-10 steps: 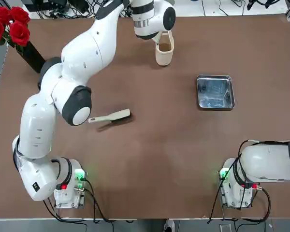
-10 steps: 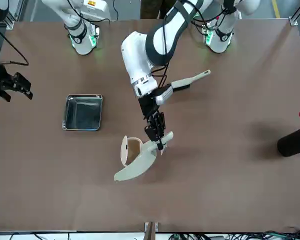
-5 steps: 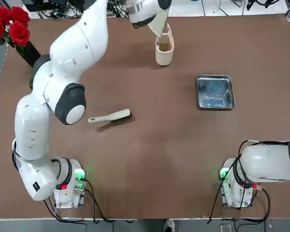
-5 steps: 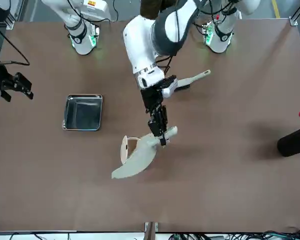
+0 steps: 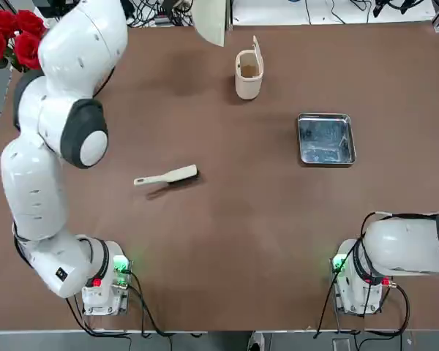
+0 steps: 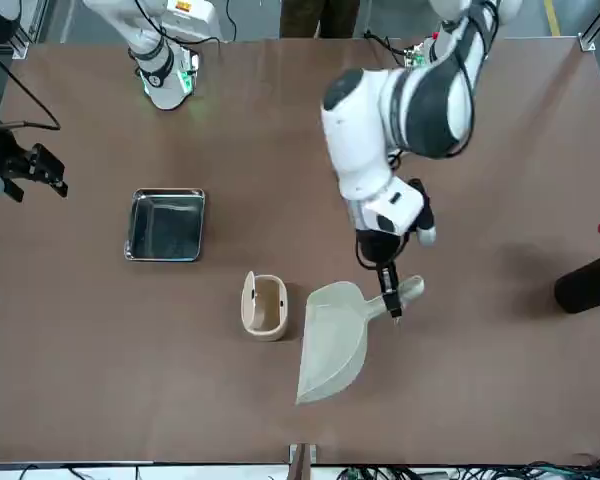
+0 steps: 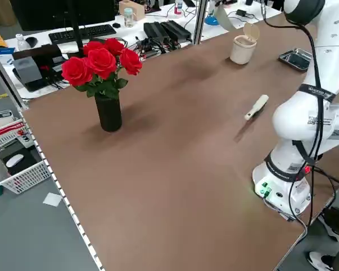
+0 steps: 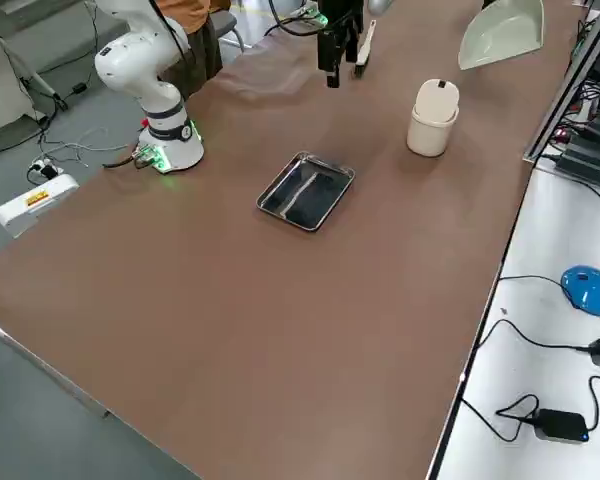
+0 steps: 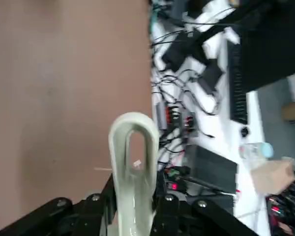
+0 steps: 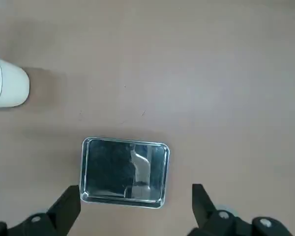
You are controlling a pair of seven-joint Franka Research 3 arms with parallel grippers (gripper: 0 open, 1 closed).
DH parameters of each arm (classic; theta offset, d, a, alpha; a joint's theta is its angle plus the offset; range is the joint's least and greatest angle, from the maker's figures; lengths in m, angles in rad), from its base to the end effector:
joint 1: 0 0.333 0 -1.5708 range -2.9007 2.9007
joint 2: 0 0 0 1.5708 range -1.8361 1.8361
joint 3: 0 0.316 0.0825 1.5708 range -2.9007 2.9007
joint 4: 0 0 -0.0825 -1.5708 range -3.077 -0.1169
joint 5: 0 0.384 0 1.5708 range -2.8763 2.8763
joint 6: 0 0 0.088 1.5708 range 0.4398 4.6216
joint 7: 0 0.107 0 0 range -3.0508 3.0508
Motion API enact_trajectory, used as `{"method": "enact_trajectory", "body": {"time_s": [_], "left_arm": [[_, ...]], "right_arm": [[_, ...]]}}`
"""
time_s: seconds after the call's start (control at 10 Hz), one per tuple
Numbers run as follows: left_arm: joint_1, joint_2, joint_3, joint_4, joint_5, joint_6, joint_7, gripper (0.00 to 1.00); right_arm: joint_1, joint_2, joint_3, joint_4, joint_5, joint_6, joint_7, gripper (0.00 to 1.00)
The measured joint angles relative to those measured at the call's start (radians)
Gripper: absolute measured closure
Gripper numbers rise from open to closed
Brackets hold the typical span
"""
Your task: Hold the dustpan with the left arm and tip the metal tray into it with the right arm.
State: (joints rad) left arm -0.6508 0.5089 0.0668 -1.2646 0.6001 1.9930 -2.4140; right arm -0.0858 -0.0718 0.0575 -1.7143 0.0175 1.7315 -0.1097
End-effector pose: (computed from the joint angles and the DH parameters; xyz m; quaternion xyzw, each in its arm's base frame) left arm 0.6219 -0.3832 0.4993 0.6523 0.6897 0.3030 0.0833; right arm 0.5456 -0.0128 0.6101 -0.9982 -0.0397 -0.0448 0.0036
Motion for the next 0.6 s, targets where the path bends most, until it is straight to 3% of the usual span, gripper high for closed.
{"method": "enact_trajectory", "body": {"time_s": [0.3, 0.6], "left_arm": [[0.039, -0.171, -0.011, -0.296, -0.120, 0.103, 0.001, 0.67], [0.121, -0.229, -0.012, -0.516, -0.285, 0.192, 0.089, 0.67]], "right_arm": [[0.000, 0.000, 0.000, 0.000, 0.000, -0.002, 0.000, 0.00], [0.000, 0.000, 0.000, 0.000, 0.000, -0.003, 0.000, 0.00]]}}
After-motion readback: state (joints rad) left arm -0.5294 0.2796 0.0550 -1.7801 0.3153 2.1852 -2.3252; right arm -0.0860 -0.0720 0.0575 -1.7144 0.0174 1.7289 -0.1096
